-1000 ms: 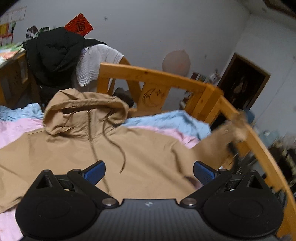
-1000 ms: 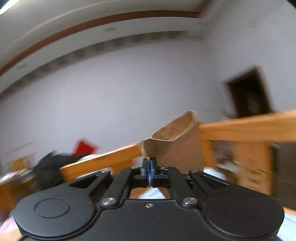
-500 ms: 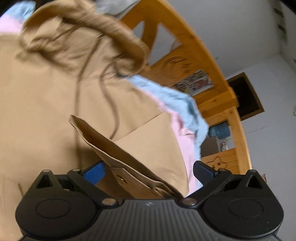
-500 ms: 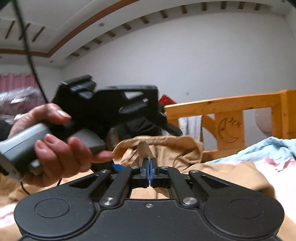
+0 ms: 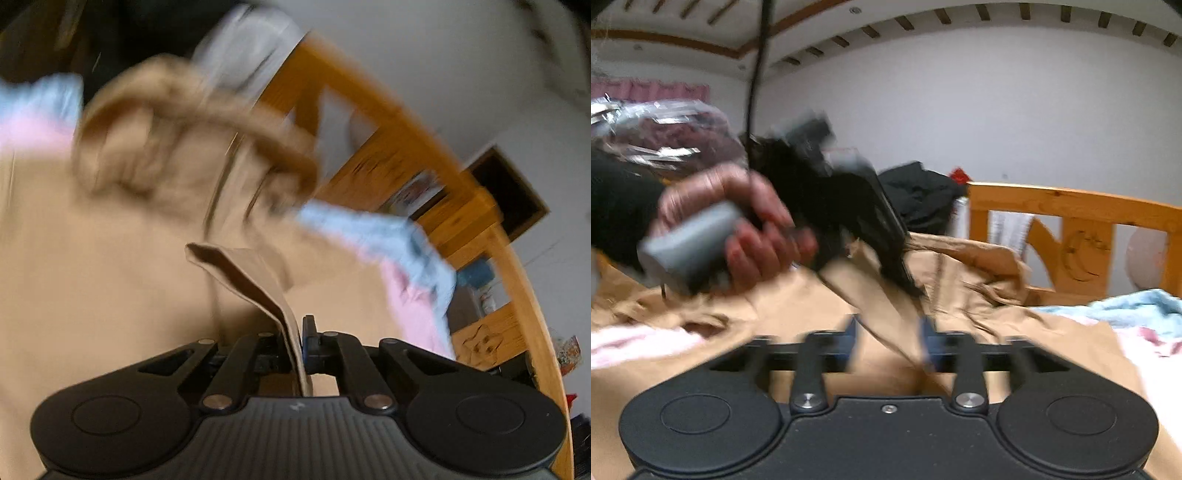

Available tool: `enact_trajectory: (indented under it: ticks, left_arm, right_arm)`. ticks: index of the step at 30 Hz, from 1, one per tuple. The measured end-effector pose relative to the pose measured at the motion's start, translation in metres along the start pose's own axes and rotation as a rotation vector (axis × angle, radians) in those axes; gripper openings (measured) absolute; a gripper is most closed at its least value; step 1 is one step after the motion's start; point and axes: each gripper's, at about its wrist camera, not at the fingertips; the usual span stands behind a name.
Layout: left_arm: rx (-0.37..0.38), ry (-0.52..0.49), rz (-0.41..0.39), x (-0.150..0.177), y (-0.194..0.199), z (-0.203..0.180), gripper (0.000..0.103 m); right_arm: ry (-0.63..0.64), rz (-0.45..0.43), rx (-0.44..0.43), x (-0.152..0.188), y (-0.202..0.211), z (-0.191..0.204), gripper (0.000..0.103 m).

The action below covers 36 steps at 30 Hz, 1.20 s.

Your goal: Fold large clothes

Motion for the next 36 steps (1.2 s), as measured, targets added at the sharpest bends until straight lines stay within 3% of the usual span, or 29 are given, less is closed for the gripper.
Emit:
enact_trajectory:
  ticks: [2, 4, 7, 12, 13, 15, 17, 19, 22, 27, 31, 36]
  left_arm:
    - [0.055, -0.041, -0.078, -0.015, 0.025, -0.013, 0.002]
    - [0.098, -0.074, -0.154, -0.032, 0.045, -0.029, 0.002]
    - [0.157, -0.076, -0.226, -0.051, 0.066, -0.047, 0.002]
    - [0.250, -0.108, -0.302, -0.060, 0.088, -0.072, 0.002]
    - [0.256, -0.117, -0.309, -0.058, 0.090, -0.074, 0.002]
    - [0.242, -0.133, -0.316, -0.052, 0.093, -0.075, 0.002]
    - [0.204, -0.144, -0.301, -0.043, 0.094, -0.067, 0.002]
    - [0.156, -0.146, -0.270, -0.031, 0.089, -0.053, 0.002]
    - [0.091, -0.107, -0.149, -0.007, 0.060, -0.021, 0.002]
    - [-0.042, -0.022, 0.053, 0.046, -0.018, 0.040, 0.002]
    - [-0.145, -0.051, 0.107, 0.079, -0.055, 0.058, 0.003]
    - [-0.190, -0.080, 0.118, 0.099, -0.053, 0.061, 0.004]
  right_arm:
    - [0.012, 0.028, 0.082, 0.009, 0.003, -0.009, 0.077]
    - [0.043, 0.073, 0.240, 0.018, -0.001, -0.019, 0.083]
    - [0.042, 0.136, 0.458, 0.024, -0.019, -0.050, 0.083]
    - [0.055, 0.207, 0.562, 0.013, -0.071, -0.092, 0.082]
    - [0.057, 0.210, 0.587, 0.010, -0.080, -0.099, 0.077]
    - [0.052, 0.180, 0.632, 0.002, -0.086, -0.114, 0.058]
    - [0.031, 0.141, 0.651, -0.007, -0.081, -0.132, 0.029]
    - [0.032, 0.098, 0.693, -0.014, -0.070, -0.148, 0.023]
    - [0.053, 0.115, 0.687, -0.012, -0.061, -0.172, 0.024]
    - [0.222, 0.222, 0.677, 0.026, -0.073, -0.177, 0.028]
    - [0.245, 0.305, 0.653, 0.049, -0.078, -0.177, 0.051]
    - [0.121, 0.412, 0.393, 0.047, -0.032, -0.179, 0.067]
Point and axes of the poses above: each gripper's, at about its wrist camera, not at the fingertips, and y roughly against the way its jaws point, z to its left, x to its underside, and after that the axes turned 12 degrees about z, right-handed
